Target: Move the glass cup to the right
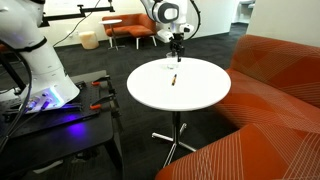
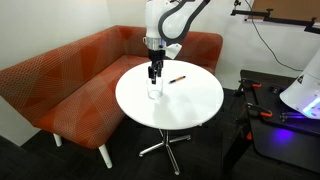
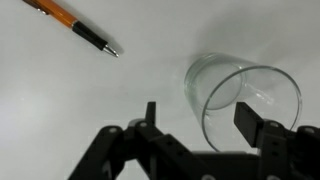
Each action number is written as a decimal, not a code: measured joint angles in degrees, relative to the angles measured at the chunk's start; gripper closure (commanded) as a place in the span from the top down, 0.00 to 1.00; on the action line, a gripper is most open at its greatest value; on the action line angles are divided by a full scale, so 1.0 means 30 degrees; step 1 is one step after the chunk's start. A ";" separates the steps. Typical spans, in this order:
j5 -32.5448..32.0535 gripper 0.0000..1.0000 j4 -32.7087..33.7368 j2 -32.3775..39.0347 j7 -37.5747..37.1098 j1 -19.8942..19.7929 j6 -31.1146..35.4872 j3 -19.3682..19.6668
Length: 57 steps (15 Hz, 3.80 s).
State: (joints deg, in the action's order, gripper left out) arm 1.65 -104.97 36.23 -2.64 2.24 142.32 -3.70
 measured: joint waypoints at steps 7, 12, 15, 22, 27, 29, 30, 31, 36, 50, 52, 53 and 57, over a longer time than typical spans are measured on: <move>0.0001 0.18 0.0629 0.0318 0.0000 0.0000 -0.0663 0.0000; 0.0001 0.00 0.0875 0.0444 0.0000 0.0001 -0.0866 -0.0002; 0.0002 0.01 0.1036 0.0518 0.0000 0.0001 -0.1084 -0.0005; 0.0002 0.01 0.1507 0.0718 0.0000 -0.0004 -0.1659 0.0004; 0.0002 0.01 0.1543 0.0691 -0.0009 -0.0098 -0.1775 0.0272; 0.0003 0.01 0.1542 0.0634 -0.0015 -0.0160 -0.1775 0.0481; 0.0003 0.01 0.1541 0.0601 -0.0021 -0.0200 -0.1775 0.0586; 0.0005 0.01 0.1537 0.0562 -0.0025 -0.0267 -0.1775 0.0672; 0.0168 0.01 0.1406 0.0213 -0.0044 -0.0745 -0.1774 0.0966; 0.2118 0.01 -0.0980 -0.1014 -0.0044 -0.2325 -0.0305 0.1648; 0.2332 0.01 -0.1438 -0.1229 -0.0044 -0.2539 -0.0012 0.1708; 0.2447 0.01 -0.1653 -0.1328 -0.0044 -0.2657 0.0133 0.1722; 0.2945 0.01 -0.2458 -0.1742 -0.0044 -0.3200 0.0569 0.1831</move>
State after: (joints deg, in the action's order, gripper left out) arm 10.48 -112.35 31.01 -2.77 -7.36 144.03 1.79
